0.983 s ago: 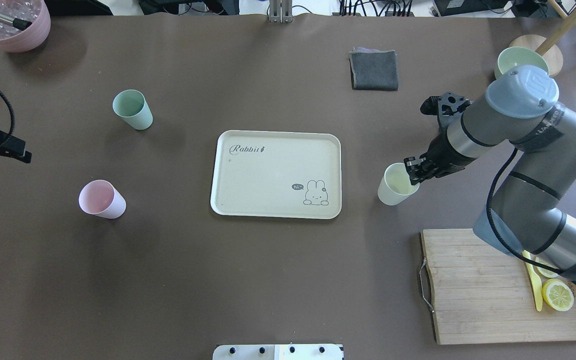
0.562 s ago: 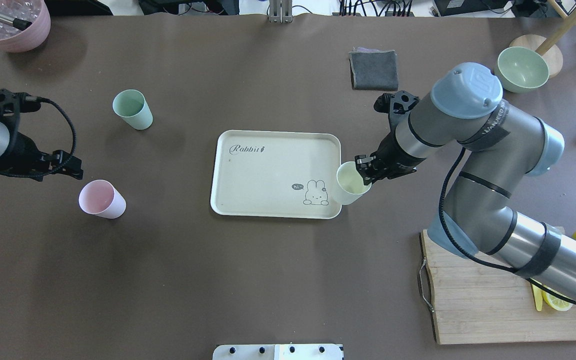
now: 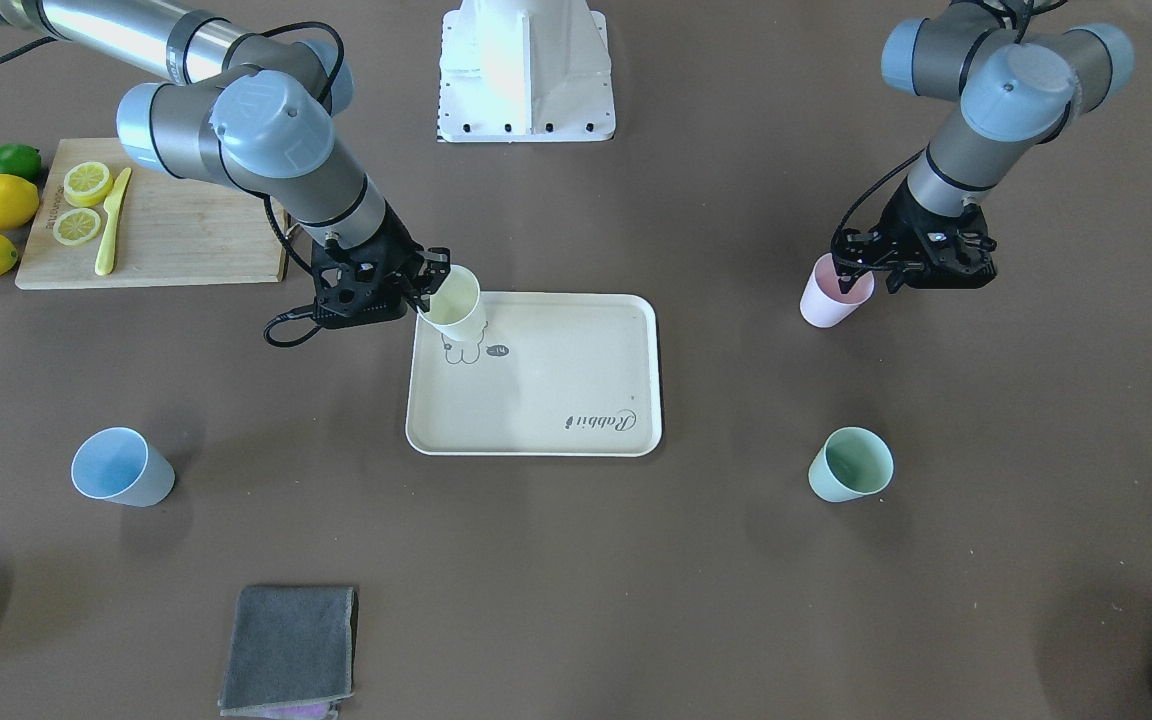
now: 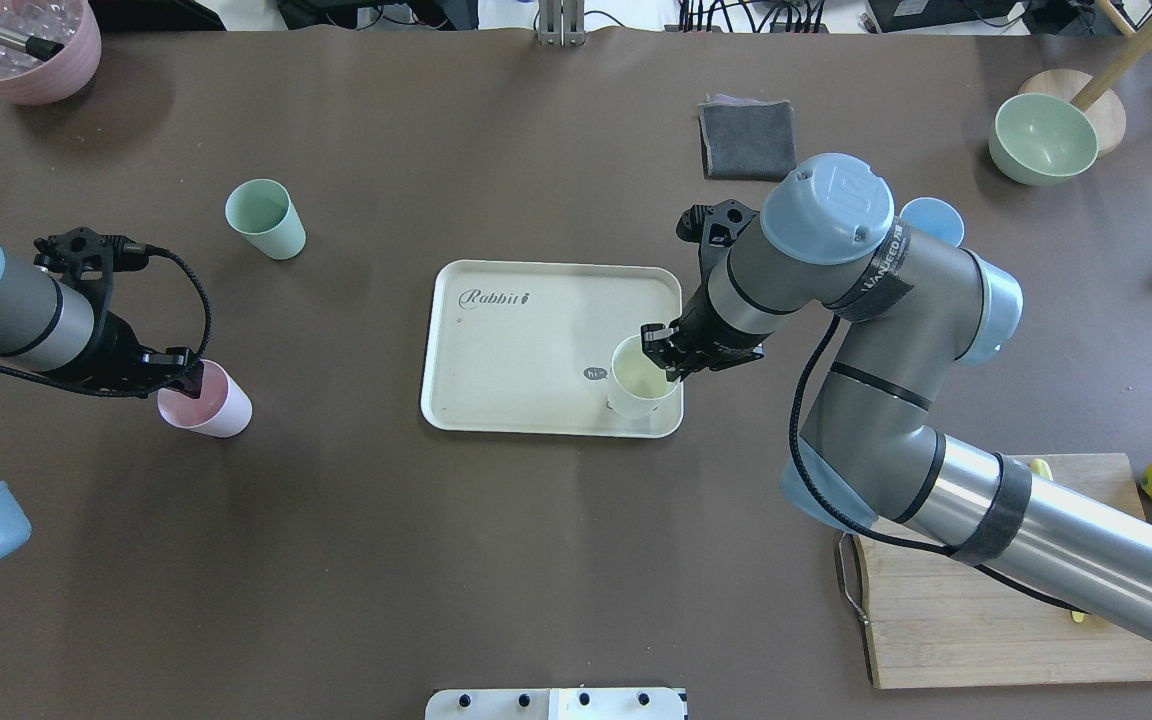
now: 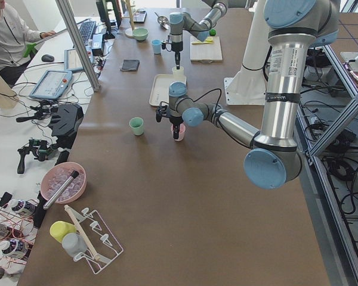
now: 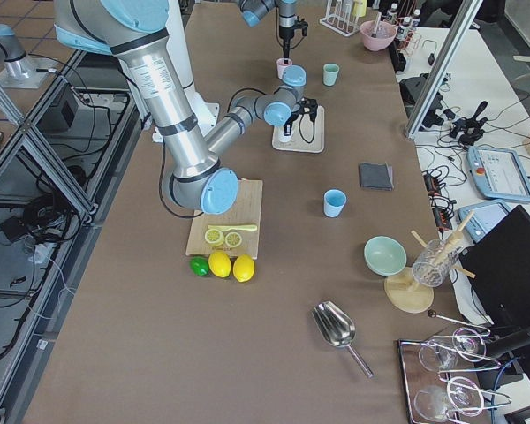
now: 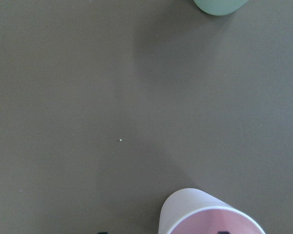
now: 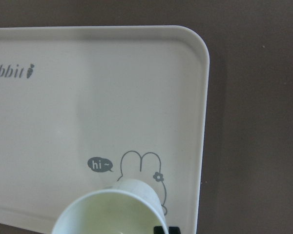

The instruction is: Place all cups on tray

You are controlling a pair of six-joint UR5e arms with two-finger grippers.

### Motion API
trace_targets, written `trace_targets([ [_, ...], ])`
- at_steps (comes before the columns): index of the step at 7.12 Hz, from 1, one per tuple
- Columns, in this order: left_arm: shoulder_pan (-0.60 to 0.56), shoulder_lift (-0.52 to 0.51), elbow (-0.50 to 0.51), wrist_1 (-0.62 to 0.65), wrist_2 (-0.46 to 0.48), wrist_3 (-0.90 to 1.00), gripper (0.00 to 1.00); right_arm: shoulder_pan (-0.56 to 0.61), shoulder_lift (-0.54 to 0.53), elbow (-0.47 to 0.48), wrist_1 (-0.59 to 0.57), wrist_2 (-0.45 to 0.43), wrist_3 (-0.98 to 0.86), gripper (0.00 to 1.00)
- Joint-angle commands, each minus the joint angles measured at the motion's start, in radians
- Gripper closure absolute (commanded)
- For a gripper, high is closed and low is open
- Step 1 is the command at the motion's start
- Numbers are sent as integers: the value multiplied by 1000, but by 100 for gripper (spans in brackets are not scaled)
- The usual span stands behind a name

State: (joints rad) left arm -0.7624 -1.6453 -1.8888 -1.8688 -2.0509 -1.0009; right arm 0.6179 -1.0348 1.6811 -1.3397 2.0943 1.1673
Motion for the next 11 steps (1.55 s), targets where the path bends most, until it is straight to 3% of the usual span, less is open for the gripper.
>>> trace_targets([
  [1, 6, -8, 0, 8, -6, -2, 100, -20, 2, -14, 2, -22, 20, 100],
  [2, 5, -54, -10, 51, -11, -4, 100, -21, 2, -17, 1, -23, 22, 100],
  [3, 3, -147, -28, 169, -12, -7, 100, -21, 4, -15, 0, -34, 37, 7],
  [4, 5, -251, -20, 253, -12, -59, 100, -5, 5, 1, 0, -33, 38, 0],
  [5, 14, -327, 2, 276, -12, -109, 100, 43, 4, 37, -27, -4, 37, 0],
  [7, 52, -465, 107, 275, -11, -220, 100, 184, -7, 106, -110, 143, 19, 0],
  [9, 80, -505, 144, 266, -8, -260, 100, 284, -85, 94, -111, 171, -147, 0],
  [11, 138, -534, 168, 264, 0, -323, 100, 357, -111, 24, -160, 165, -335, 0],
])
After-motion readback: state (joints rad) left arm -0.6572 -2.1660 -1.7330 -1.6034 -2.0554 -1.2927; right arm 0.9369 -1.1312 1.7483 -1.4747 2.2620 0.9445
